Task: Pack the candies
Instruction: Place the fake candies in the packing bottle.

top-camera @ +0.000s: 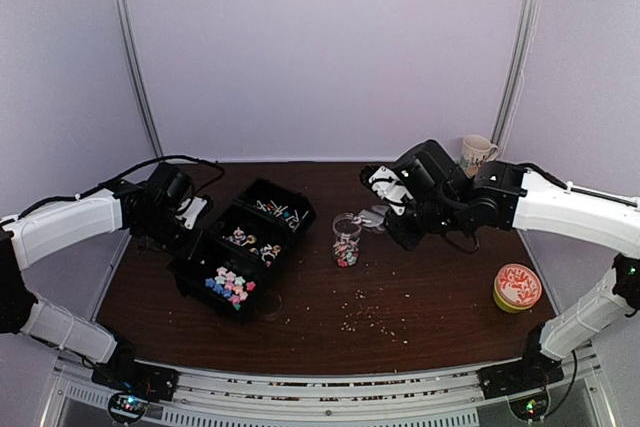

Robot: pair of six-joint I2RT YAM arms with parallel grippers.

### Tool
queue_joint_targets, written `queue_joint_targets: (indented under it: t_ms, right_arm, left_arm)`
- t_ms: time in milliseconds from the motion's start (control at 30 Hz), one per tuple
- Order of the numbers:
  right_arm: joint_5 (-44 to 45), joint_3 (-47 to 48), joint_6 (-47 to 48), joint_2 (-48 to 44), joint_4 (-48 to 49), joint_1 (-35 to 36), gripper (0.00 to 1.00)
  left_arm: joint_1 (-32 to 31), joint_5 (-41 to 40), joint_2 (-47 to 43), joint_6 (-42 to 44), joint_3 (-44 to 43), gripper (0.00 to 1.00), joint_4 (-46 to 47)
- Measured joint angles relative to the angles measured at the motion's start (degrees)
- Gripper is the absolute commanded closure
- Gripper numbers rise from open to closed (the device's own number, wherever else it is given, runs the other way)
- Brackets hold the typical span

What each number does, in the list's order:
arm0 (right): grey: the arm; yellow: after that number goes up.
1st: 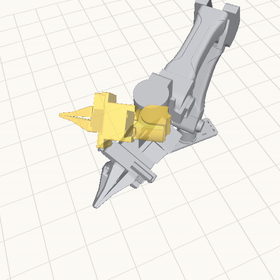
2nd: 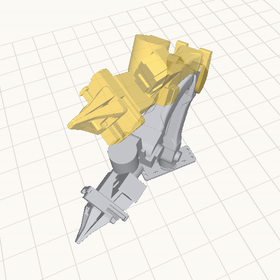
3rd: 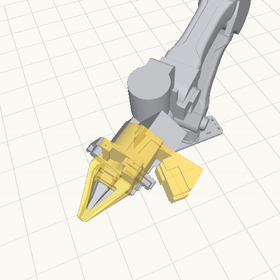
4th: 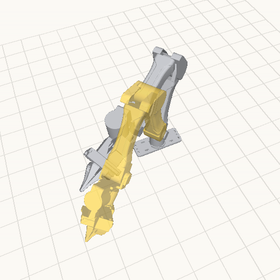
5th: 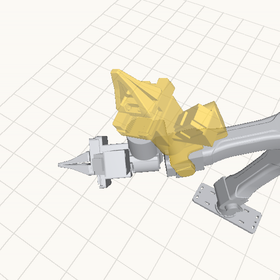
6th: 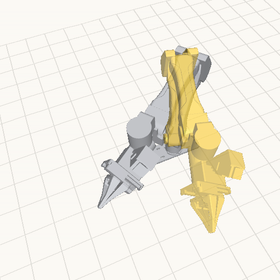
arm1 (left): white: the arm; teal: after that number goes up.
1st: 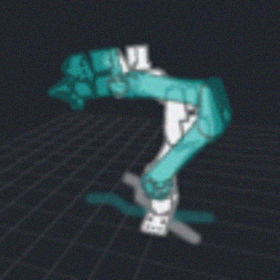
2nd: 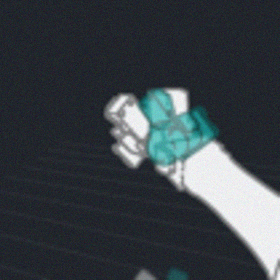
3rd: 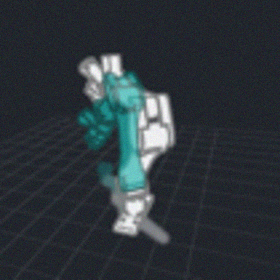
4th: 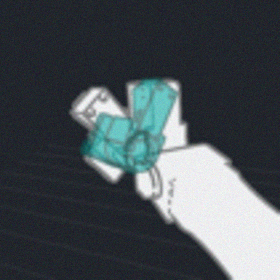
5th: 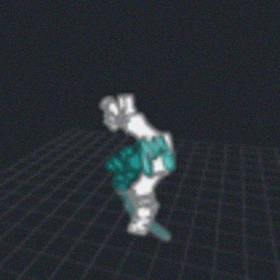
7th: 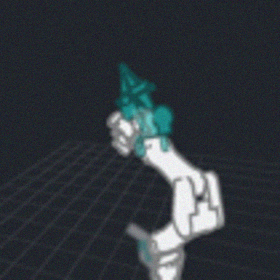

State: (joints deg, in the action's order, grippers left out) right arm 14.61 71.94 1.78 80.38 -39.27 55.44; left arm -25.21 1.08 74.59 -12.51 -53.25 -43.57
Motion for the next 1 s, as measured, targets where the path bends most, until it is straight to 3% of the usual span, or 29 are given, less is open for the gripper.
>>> queue_joint_targets:
  t_ms: [1000]
  right_arm:
    - [-1.88, 17.07, 2.80, 11.06, -15.21, -0.52, 1.00]
  left_arm:
    - [0.04, 0.07, 0.00, 0.00, -0.02, 1.00, 0.02]
